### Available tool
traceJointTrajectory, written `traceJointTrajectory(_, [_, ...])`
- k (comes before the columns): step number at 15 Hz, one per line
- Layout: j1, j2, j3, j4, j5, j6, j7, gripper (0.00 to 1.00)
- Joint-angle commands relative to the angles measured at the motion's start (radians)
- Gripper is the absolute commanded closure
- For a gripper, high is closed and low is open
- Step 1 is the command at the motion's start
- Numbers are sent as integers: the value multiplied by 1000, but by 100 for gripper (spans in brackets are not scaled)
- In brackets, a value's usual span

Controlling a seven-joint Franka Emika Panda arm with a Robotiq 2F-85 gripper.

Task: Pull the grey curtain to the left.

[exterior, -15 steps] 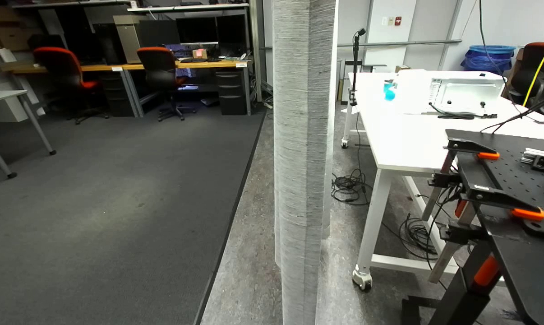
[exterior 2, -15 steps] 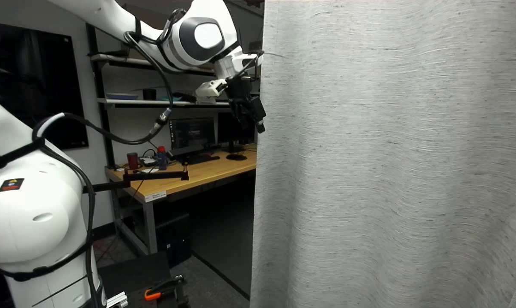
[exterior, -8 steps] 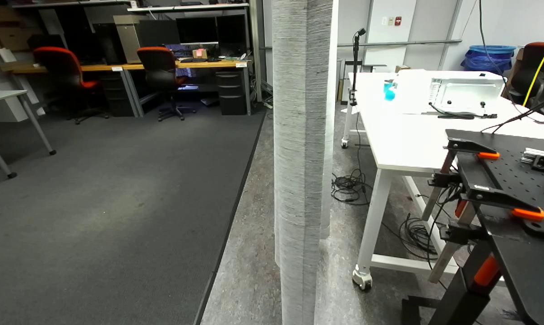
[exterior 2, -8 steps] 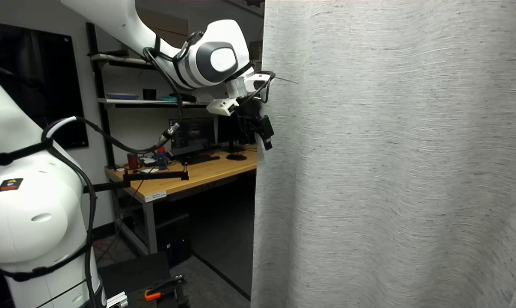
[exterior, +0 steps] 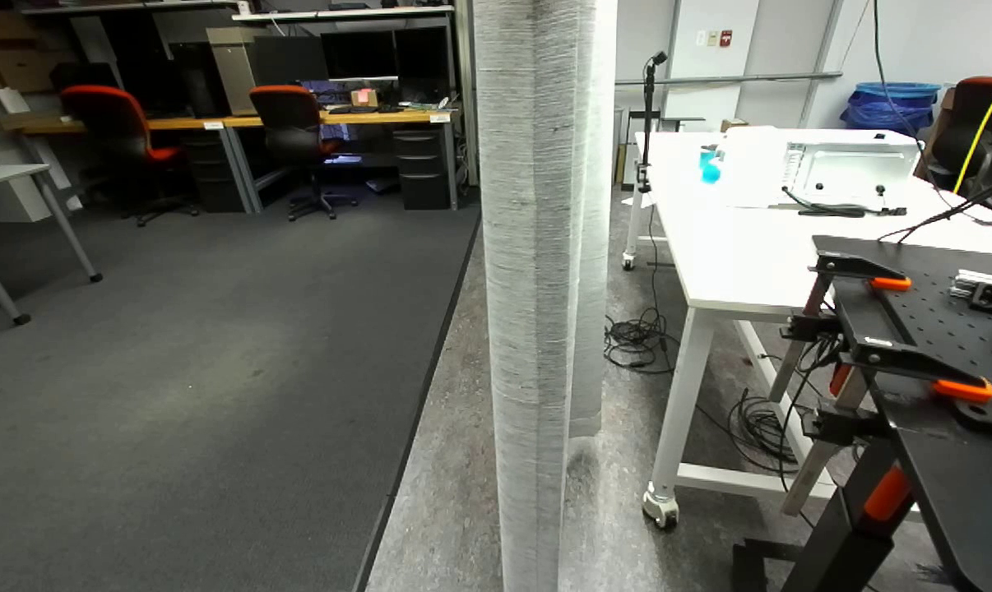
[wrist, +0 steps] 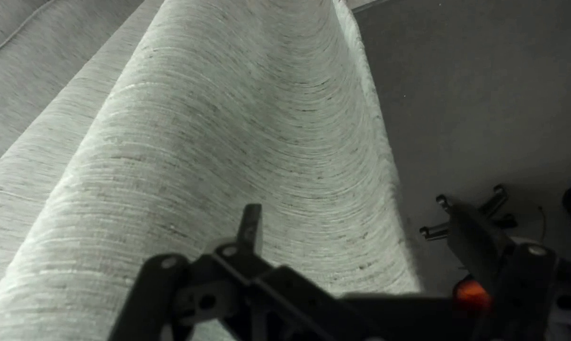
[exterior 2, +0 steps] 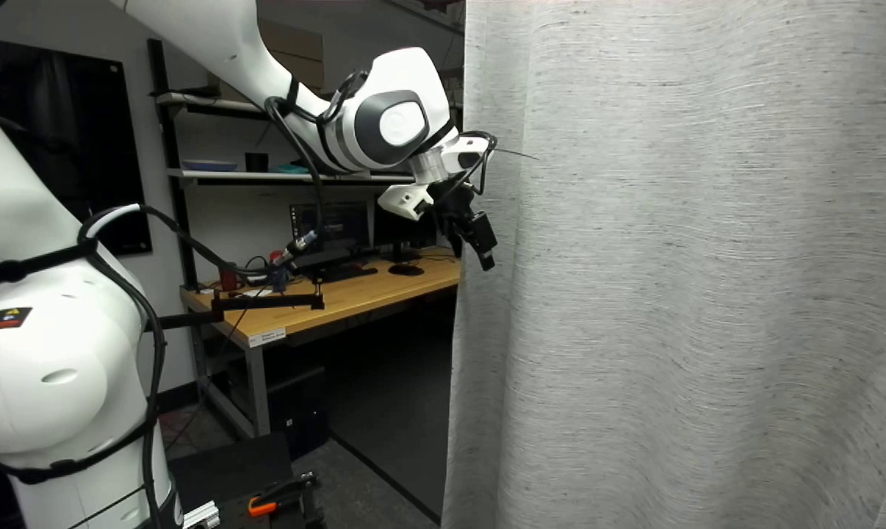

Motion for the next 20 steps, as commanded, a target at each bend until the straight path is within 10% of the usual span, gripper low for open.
traceJointTrajectory(1, [-12,29,9,-9,-41,86,23,0])
traceJointTrajectory(5, [-10,50,11,-6,-58,104,30,0])
traceJointTrajectory(16, [-16,42,33,-7,-143,86,43,97])
traceJointTrajectory(20, [-2,45,26,5,-119,80,37,100])
